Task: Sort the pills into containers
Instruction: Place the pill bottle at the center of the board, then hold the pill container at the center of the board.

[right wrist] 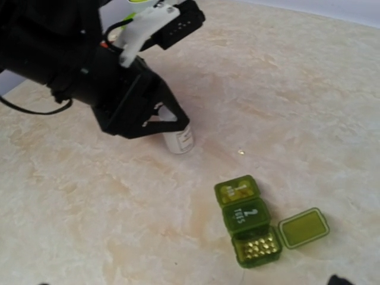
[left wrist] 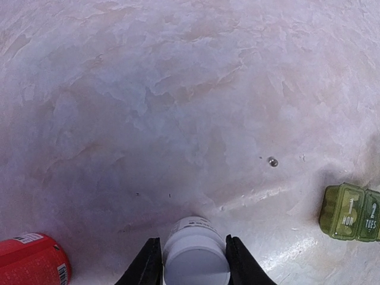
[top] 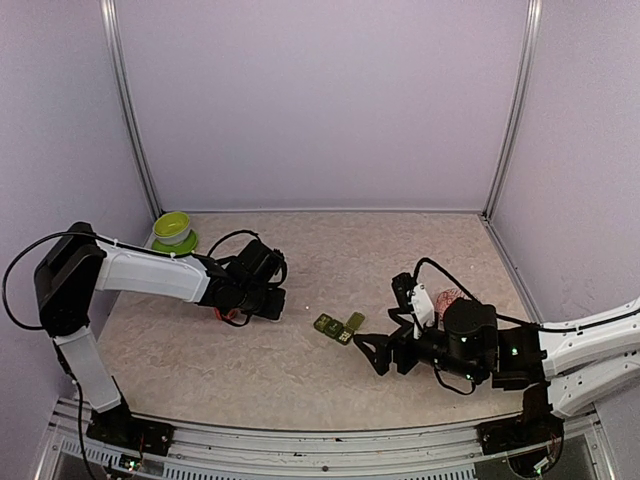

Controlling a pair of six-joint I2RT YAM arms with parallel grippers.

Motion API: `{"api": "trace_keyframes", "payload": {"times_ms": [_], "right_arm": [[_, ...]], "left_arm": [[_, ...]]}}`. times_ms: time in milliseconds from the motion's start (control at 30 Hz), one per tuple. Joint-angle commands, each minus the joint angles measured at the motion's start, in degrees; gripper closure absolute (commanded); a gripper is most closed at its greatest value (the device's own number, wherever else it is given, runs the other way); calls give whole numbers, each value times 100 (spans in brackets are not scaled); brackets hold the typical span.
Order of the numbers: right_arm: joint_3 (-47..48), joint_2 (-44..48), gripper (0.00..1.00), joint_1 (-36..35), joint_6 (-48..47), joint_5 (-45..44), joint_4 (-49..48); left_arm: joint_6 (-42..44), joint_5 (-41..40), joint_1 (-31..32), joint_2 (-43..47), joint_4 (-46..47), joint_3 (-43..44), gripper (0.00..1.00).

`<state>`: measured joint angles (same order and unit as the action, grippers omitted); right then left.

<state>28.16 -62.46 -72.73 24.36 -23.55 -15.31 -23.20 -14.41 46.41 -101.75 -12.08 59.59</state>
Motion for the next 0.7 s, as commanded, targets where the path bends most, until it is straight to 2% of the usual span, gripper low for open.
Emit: {"api": "trace_keyframes", "payload": {"times_ms": [0, 233, 400, 567, 667], "right_arm": [[-81, -107, 0, 193, 324, 193, 129], [-3, -438, 0, 395, 513, 427, 144], [2, -605, 0, 672, 727, 844, 42], [-84, -687, 0, 1109, 976, 1523, -184], [-198, -697, 0, 1402, 1165, 1883, -385]], "left_arm": [[88, -79, -44, -52, -26, 113, 59], [48, 60, -45, 210, 72, 68, 34], [27, 308, -13, 728, 155, -35, 21], [5, 1201, 43, 1298, 603, -383, 17], [-37, 1742, 83, 1345, 853, -546, 15]]}}
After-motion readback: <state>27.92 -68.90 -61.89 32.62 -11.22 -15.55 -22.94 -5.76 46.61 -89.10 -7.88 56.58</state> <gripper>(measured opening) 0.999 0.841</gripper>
